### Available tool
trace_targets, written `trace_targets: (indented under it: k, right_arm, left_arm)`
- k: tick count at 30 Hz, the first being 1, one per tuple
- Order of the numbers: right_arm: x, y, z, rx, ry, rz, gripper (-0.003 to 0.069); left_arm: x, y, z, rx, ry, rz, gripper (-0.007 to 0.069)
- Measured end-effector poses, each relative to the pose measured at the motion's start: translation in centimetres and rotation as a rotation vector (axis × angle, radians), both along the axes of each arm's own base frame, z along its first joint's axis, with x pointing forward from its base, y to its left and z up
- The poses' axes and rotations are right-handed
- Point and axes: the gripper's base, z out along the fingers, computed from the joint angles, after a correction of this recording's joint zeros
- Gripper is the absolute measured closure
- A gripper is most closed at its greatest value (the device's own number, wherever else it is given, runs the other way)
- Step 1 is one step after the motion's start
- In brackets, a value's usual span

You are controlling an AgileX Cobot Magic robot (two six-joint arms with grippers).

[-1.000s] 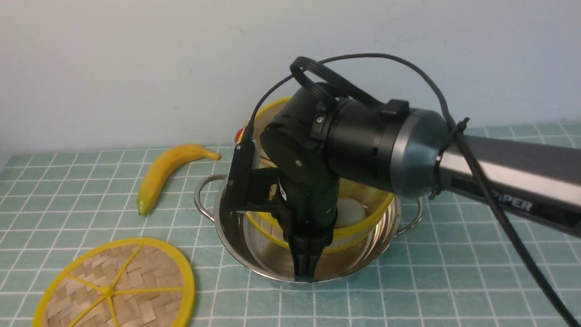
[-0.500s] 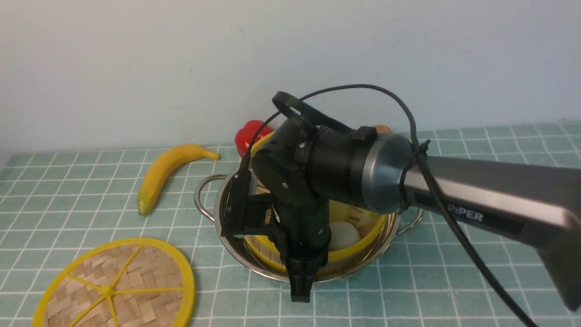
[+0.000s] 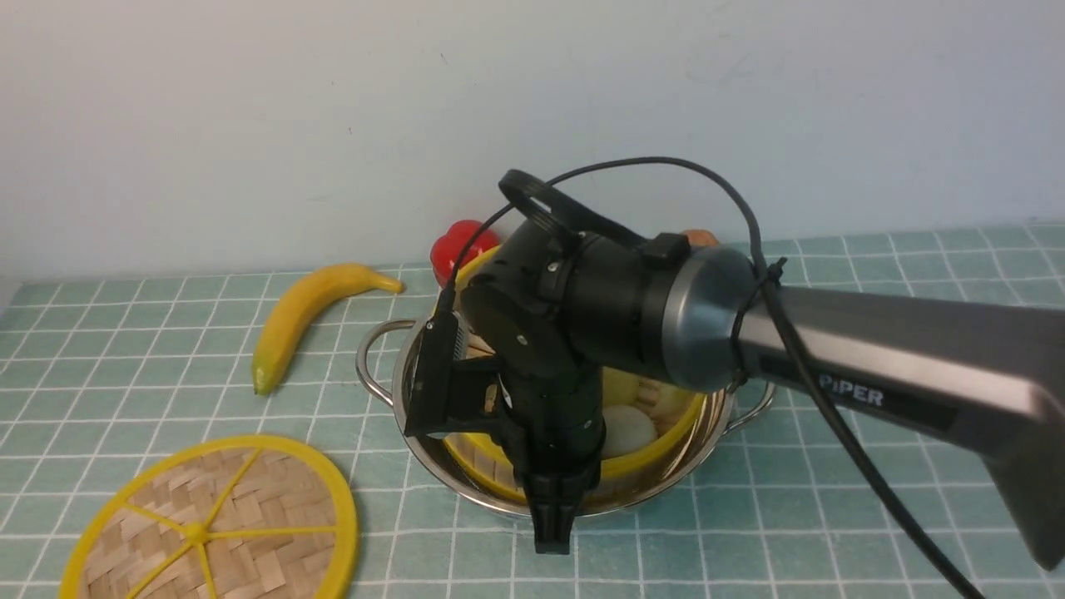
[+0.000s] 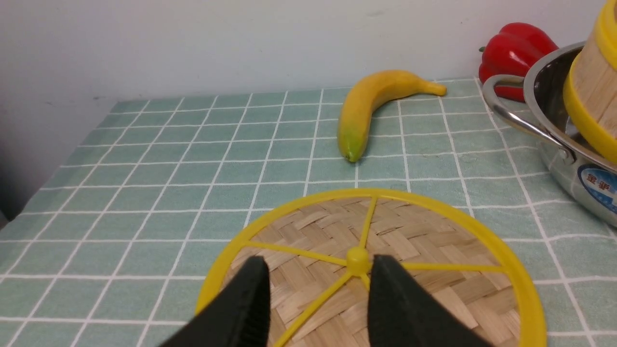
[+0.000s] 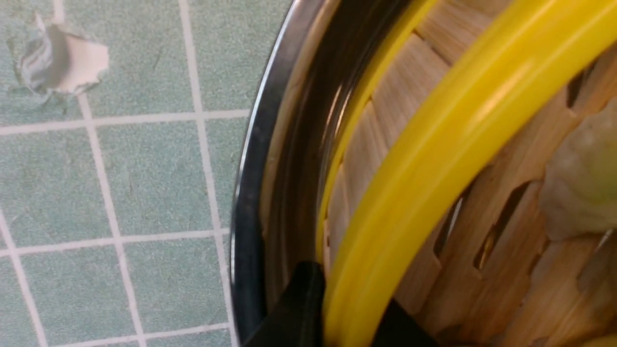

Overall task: Place the steamer in the pot on the blue tablecloth, and put the lid on the steamer.
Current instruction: 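Place the bamboo steamer basket of food into the steel pot with the right gripper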

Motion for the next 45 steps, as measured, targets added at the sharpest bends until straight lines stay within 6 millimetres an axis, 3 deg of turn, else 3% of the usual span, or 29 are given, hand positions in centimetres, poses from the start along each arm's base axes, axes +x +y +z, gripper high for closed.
trace_targets:
  k: [10, 20, 22, 29, 36, 38, 42, 44, 45]
  right_arm:
    - [0.2, 0.2, 0.5, 0.023, -0.024, 0.0, 0.0331]
    - [0.6, -0.2, 0.9, 0.001, -0.086, -0.08, 0.0293]
    - [0.6, -0.4, 1.4, 0.002, -0.106, -0.108, 0.0293]
    - [-0.3, -1.2, 6.0, 0.132, -0.144, -0.186, 0.0293]
    - [-1.0, -1.4, 7.6, 0.211, -0.111, -0.258, 0.0296]
    - [-1.5, -2.0, 9.5, 0.256, -0.139, -0.305, 0.0312]
    - [-2.4, -3.8, 13.6, 0.351, -0.215, -0.395, 0.0391]
    - [-3.7, -5.7, 17.4, 0.458, -0.27, -0.485, 0.0529]
    - [-3.9, -6.1, 18.0, 0.473, -0.28, -0.491, 0.0557]
  left_arm:
    - [0.0, 0.0, 0.0, 0.0, 0.0, 0.0, 0.035]
    - [0.0, 0.0, 0.0, 0.0, 0.0, 0.0, 0.035]
    - [0.0, 0.0, 0.0, 0.0, 0.0, 0.0, 0.035]
    - [0.0, 0.0, 0.0, 0.0, 0.0, 0.0, 0.035]
    - [0.0, 0.0, 0.0, 0.0, 0.0, 0.0, 0.035]
    - [0.0, 0.0, 0.0, 0.0, 0.0, 0.0, 0.035]
    - [0.0, 0.0, 0.0, 0.0, 0.0, 0.0, 0.035]
    - [0.0, 0.0, 0.0, 0.0, 0.0, 0.0, 0.035]
    - [0.0, 0.0, 0.0, 0.0, 0.0, 0.0, 0.035]
